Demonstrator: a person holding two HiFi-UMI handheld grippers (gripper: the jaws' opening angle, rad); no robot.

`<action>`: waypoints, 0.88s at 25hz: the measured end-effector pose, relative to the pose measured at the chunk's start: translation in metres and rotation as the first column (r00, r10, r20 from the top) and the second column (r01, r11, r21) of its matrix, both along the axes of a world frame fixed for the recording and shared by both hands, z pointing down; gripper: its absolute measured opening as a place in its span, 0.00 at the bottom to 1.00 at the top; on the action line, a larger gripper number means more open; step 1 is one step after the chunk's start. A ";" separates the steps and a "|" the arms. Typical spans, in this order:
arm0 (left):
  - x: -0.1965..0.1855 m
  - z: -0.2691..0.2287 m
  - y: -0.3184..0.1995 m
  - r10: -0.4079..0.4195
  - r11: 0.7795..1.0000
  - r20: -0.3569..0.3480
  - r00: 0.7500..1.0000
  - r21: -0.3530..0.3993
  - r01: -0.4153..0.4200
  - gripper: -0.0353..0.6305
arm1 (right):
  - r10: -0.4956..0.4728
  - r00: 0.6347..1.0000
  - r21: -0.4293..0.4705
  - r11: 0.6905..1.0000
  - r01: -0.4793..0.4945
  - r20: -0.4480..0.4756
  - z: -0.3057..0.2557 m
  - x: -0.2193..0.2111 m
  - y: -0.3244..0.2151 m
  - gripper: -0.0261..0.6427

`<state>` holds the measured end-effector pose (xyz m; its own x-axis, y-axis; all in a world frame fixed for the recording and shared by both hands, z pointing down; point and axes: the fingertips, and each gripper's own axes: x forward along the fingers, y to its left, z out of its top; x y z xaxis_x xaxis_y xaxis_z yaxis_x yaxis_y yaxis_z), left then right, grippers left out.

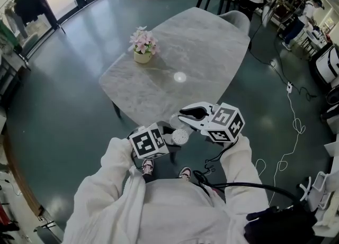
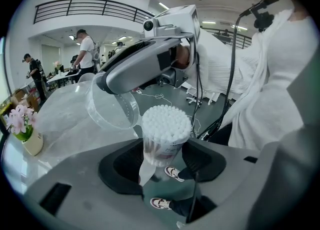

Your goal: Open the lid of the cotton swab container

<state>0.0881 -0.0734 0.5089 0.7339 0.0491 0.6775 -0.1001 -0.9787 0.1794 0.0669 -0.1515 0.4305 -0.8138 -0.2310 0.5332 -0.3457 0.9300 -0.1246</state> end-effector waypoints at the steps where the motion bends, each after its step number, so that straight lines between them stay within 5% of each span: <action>1: 0.000 0.000 0.000 0.001 1.000 0.000 1.000 0.000 -0.001 0.42 | 0.001 1.000 -0.001 1.000 -0.001 0.001 0.001 0.000 0.000 0.21; 10: -0.004 -0.002 -0.007 -0.045 0.999 -0.012 0.999 -0.016 0.045 0.42 | 0.021 0.999 -0.003 1.000 -0.021 0.044 -0.005 -0.001 -0.001 0.21; 16: -0.005 0.002 -0.011 -0.077 0.997 -0.013 0.997 -0.023 0.077 0.42 | 0.044 0.997 -0.006 0.999 -0.043 0.060 -0.005 0.003 0.000 0.30; 22: -0.011 0.004 -0.020 -0.148 0.989 -0.013 0.989 -0.024 0.147 0.42 | 0.134 0.987 0.003 0.991 -0.135 0.094 -0.007 0.015 -0.010 0.30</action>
<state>0.0772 -0.0938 0.5128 0.7440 -0.0446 0.6667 -0.2402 -0.9490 0.2045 0.0817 -0.1617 0.4239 -0.8213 -0.3463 0.4535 -0.4547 0.8773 -0.1537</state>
